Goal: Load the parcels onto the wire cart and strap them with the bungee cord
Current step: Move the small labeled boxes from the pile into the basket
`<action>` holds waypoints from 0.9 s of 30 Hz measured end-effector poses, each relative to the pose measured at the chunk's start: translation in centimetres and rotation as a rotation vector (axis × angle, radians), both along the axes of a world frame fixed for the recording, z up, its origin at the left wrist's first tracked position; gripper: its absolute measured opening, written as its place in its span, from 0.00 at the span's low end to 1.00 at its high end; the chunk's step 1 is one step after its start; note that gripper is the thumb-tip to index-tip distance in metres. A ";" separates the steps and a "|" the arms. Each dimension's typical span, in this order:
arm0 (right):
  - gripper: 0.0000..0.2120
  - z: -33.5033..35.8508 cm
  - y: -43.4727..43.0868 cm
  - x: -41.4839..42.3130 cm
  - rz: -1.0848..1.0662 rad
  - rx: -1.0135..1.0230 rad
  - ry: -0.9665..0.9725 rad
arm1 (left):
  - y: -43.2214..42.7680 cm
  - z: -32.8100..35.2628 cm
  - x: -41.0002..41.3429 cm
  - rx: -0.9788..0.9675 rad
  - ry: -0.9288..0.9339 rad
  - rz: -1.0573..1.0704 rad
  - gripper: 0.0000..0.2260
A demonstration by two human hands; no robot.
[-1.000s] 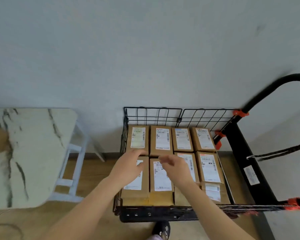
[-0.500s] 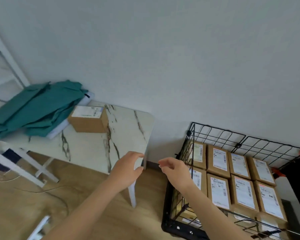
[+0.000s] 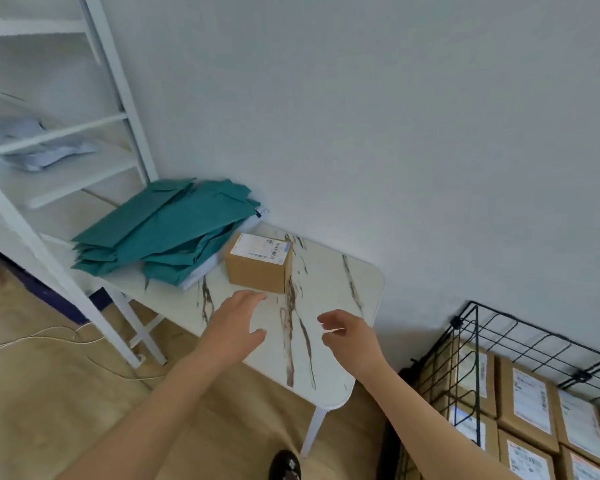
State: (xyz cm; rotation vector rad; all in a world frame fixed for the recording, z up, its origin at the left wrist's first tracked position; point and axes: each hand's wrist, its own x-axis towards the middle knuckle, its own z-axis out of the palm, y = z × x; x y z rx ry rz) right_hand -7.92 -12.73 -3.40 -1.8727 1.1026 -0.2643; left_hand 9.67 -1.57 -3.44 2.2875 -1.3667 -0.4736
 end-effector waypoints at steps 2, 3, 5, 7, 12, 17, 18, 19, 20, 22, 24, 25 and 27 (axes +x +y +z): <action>0.17 -0.2 -1.5 2.5 0.011 -0.016 0.014 | -1.2 0.2 2.2 0.008 -0.028 0.013 0.27; 0.17 -0.3 -2.4 3.8 0.015 -0.023 0.018 | -2.0 0.2 3.4 0.010 -0.047 0.015 0.28; 0.17 -0.5 -4.4 6.5 0.032 -0.051 0.016 | -3.8 0.3 5.7 0.021 -0.087 0.018 0.30; 0.17 -0.6 -6.4 9.1 0.058 -0.074 0.022 | -5.9 0.4 7.9 0.054 -0.095 0.037 0.31; 0.24 -1.6 -11.5 14.7 0.143 -0.189 0.086 | -11.3 0.0 11.9 0.107 -0.074 0.045 0.35; 0.42 -3.0 -14.7 18.3 0.288 -0.174 0.276 | -15.2 -1.5 14.5 0.233 -0.128 -0.011 0.41; 0.44 -3.3 -15.0 18.8 0.318 -0.162 0.315 | -15.7 -1.8 15.0 0.280 -0.143 -0.027 0.42; 0.45 -3.5 -15.3 19.3 0.347 -0.165 0.348 | -16.3 -2.0 15.4 0.323 -0.155 -0.048 0.44; 0.45 -3.7 -15.5 19.7 0.370 -0.180 0.375 | -16.9 -2.1 15.9 0.362 -0.162 -0.077 0.45; 0.44 -3.8 -16.0 20.4 0.395 -0.208 0.422 | -17.9 -2.4 16.7 0.430 -0.187 -0.162 0.46; 0.43 -3.6 -16.7 20.8 0.406 -0.227 0.471 | -18.8 -2.4 17.3 0.488 -0.251 -0.248 0.45; 0.42 -3.5 -16.9 21.0 0.413 -0.233 0.493 | -19.2 -2.5 17.6 0.503 -0.282 -0.277 0.45; 0.42 -3.5 -17.0 21.2 0.419 -0.228 0.526 | -19.6 -2.6 17.9 0.524 -0.305 -0.309 0.45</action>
